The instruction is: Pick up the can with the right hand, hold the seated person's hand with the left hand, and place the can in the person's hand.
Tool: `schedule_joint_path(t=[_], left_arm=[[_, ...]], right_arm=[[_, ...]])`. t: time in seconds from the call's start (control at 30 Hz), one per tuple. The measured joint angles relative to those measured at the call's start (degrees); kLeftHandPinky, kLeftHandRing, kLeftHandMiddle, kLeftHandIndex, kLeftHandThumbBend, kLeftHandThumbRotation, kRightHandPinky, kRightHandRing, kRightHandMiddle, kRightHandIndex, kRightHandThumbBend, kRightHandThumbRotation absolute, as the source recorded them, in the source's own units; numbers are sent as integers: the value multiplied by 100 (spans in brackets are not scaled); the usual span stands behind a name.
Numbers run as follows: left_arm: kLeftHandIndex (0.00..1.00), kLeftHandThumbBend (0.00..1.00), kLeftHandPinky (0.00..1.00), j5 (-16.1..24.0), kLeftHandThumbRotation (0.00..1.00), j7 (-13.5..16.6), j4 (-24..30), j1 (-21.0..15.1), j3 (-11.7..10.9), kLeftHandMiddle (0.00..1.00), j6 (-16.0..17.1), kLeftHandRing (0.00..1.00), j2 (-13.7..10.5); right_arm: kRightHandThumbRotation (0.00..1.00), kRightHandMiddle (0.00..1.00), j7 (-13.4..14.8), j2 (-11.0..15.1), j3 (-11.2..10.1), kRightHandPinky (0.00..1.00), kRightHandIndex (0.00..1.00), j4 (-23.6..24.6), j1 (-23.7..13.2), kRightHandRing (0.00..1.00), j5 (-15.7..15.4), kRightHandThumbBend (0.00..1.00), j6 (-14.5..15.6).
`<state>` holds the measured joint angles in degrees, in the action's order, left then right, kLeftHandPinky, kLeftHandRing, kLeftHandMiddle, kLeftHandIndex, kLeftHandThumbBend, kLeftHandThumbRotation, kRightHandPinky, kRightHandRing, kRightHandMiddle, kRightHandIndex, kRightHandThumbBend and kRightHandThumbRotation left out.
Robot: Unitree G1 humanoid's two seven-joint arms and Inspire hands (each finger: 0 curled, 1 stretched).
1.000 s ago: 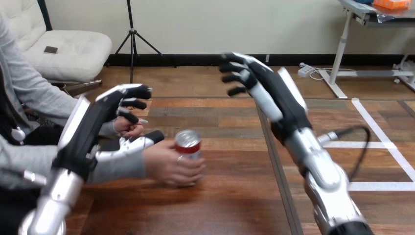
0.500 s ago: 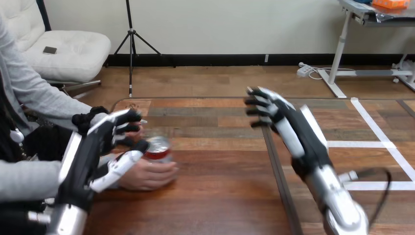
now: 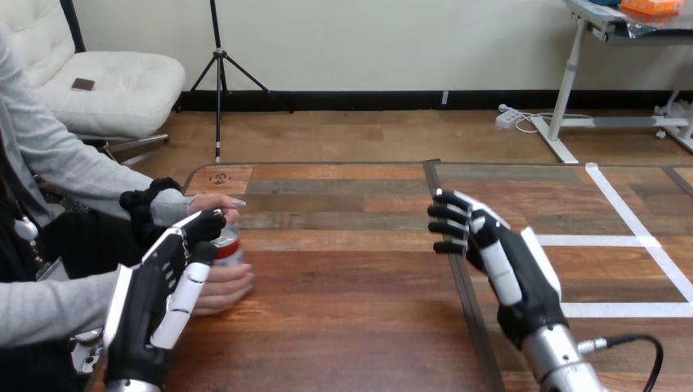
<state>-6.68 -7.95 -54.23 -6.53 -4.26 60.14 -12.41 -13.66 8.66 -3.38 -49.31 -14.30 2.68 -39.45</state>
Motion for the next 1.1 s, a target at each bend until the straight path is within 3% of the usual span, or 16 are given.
schedule_joint_path(t=[0.4, 0.73, 1.1], left_arm=[[82, 45, 97, -441, 90, -274, 6, -5, -170, 84, -213, 92, 436], [83, 40, 100, -578, 88, -553, -10, -6, -297, 86, -394, 93, 523], [85, 51, 100, -643, 86, -652, 2, -10, -461, 88, -648, 94, 514]], right_arm=[[99, 84, -105, -163, -29, 77, 84, -307, 28, 81, 164, 96, -115], [100, 84, -399, -242, -136, 79, 85, -526, 13, 81, 415, 95, -201], [100, 84, -659, -233, -308, 82, 85, -748, -19, 82, 631, 96, -212]])
